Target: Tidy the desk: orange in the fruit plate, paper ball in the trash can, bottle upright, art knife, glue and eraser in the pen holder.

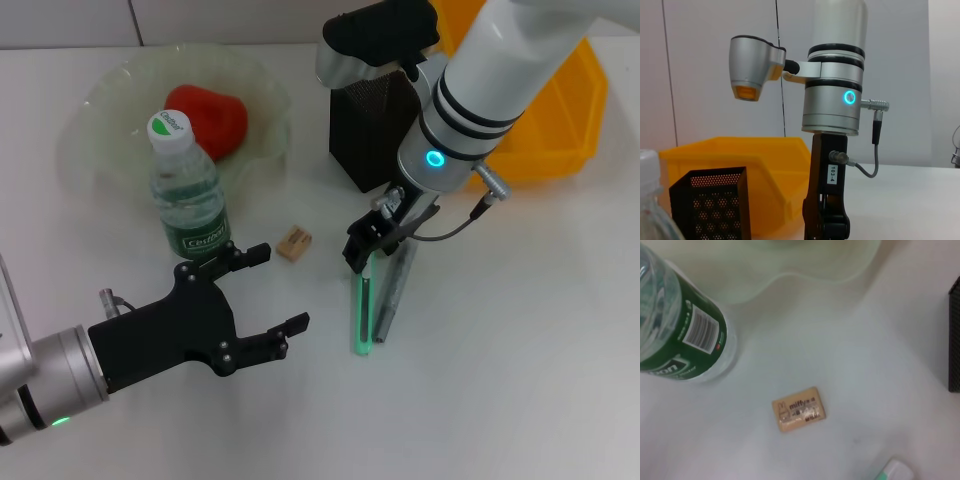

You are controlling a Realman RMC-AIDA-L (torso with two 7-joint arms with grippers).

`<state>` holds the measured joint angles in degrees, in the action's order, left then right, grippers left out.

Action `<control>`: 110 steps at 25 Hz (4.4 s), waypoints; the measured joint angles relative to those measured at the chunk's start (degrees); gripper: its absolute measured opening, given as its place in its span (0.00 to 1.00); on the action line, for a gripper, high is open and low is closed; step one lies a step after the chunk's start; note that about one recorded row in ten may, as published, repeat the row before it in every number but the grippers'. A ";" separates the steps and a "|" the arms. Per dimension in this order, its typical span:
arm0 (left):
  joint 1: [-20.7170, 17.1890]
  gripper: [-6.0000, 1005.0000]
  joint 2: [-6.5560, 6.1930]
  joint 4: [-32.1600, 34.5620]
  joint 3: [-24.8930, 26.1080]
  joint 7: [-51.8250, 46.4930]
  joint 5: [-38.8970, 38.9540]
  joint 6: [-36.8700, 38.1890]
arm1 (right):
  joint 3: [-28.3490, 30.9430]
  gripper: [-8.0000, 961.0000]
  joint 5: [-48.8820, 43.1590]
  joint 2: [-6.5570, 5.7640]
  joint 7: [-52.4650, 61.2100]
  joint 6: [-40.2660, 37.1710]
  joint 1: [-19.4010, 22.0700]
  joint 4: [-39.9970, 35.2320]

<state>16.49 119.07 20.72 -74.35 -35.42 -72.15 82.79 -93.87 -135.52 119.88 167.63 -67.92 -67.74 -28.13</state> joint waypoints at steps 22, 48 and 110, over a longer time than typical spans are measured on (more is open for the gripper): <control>0.98 0.85 0.01 -0.69 -0.69 0.00 0.00 -0.06 | 0.39 0.50 1.91 0.00 1.50 0.63 -0.90 1.58; 1.27 0.85 0.03 -0.67 -0.79 0.00 0.00 -0.70 | 1.79 0.34 3.60 0.00 1.82 1.52 -1.40 4.41; 2.16 0.84 0.04 -2.08 -0.76 -0.89 0.65 -0.07 | 34.82 0.17 55.20 -0.82 -70.63 -5.46 44.10 -34.63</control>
<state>18.65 119.11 18.63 -75.11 -36.30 -71.51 82.72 -59.05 -80.32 119.06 97.01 -73.38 -23.64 -62.76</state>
